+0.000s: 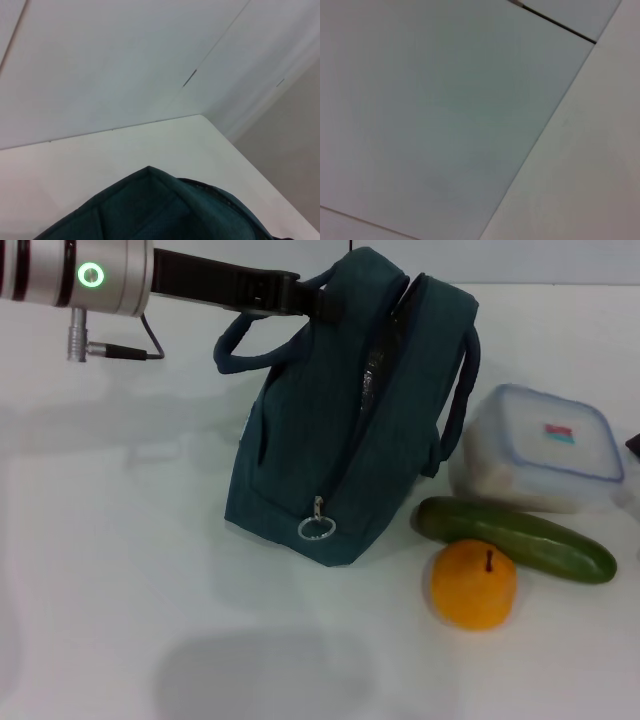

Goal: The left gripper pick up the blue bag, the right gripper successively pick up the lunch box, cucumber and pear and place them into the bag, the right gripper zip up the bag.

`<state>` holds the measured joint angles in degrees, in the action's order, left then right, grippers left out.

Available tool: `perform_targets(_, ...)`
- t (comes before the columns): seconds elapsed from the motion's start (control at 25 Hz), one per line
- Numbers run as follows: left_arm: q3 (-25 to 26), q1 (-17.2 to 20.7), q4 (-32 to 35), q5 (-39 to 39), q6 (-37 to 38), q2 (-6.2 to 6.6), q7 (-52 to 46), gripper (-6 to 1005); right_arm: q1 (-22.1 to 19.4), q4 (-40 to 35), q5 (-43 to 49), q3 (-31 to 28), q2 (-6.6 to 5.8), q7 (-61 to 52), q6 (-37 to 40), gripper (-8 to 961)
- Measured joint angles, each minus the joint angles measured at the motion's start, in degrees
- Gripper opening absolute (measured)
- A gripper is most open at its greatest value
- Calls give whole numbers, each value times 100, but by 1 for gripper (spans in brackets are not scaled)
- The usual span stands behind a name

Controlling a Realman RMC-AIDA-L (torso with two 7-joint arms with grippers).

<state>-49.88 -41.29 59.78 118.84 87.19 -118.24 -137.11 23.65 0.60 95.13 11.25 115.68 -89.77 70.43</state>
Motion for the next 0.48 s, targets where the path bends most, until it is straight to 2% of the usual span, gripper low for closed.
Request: perform_targets(0.48,-4,-57,0,-2,-32,21,0,54,-61,-38,-8,23,-4,-9,460,129)
